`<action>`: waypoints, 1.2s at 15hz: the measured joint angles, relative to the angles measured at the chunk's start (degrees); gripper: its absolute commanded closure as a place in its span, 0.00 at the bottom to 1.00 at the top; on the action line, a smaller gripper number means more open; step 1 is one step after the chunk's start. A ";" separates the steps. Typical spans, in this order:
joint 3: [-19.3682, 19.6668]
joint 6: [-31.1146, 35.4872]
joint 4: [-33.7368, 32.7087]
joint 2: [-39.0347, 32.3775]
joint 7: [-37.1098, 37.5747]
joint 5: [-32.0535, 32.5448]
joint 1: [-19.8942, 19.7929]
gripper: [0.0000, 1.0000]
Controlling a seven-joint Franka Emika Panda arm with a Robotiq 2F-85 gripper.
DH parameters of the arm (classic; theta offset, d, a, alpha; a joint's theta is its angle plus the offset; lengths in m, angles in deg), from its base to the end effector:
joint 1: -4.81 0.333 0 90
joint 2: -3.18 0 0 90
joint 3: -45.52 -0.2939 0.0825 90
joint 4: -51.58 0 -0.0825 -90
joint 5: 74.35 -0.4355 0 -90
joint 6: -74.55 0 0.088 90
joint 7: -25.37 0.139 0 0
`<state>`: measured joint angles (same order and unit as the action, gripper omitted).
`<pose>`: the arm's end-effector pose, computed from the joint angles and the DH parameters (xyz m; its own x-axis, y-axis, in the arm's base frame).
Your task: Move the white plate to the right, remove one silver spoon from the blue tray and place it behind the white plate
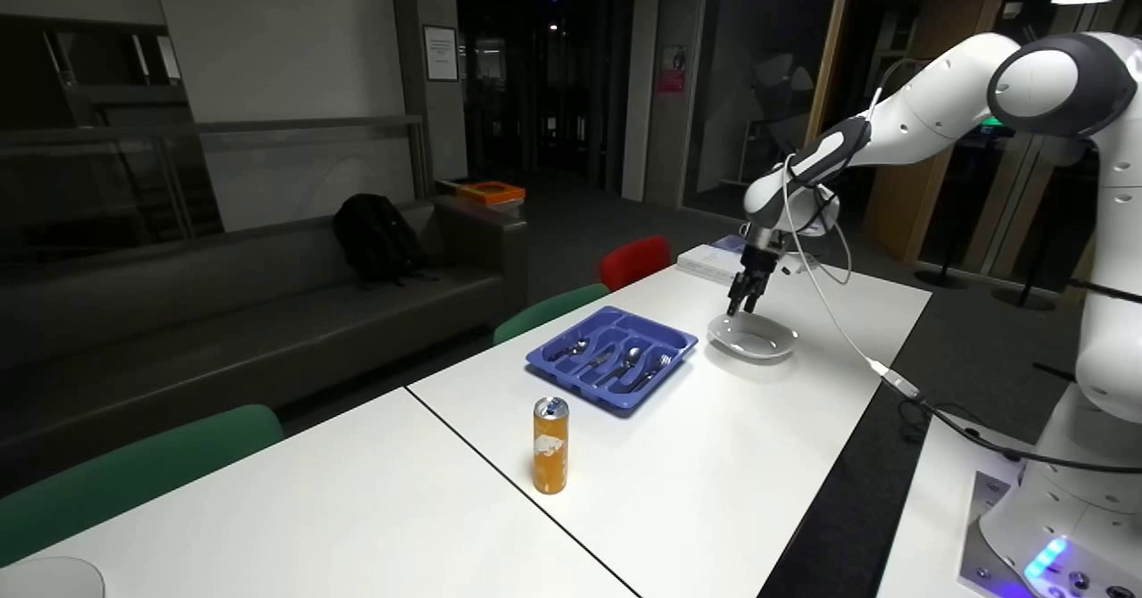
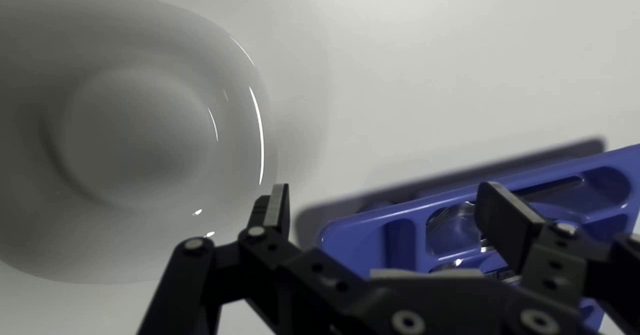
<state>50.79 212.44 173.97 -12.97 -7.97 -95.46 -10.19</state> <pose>0.5649 -0.1997 0.1823 0.9948 -0.0526 0.0877 -0.0342 -0.9793 -0.1995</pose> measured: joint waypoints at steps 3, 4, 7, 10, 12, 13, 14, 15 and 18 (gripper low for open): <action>0.10 0.00 0.00 -0.14 0.00 0.00 -0.23 0.00; 0.11 0.00 0.00 -0.17 0.00 0.00 -0.28 0.00; 0.02 0.00 0.00 -0.43 0.00 0.00 -0.24 0.00; -1.83 0.48 -0.31 -1.18 -0.07 -5.49 -0.25 0.00; -4.77 2.58 -0.80 -2.35 0.05 -8.50 0.41 0.00; -6.16 3.89 -1.18 -3.32 0.65 -8.58 1.23 0.00; -7.30 5.08 -1.76 -4.43 1.53 -8.36 2.36 0.00; -8.26 6.11 -2.55 -5.66 2.69 -7.71 3.67 0.00; -9.28 7.23 -5.66 -9.14 8.13 -1.51 7.72 0.00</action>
<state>41.52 219.67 168.31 -22.11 0.15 -96.97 -2.46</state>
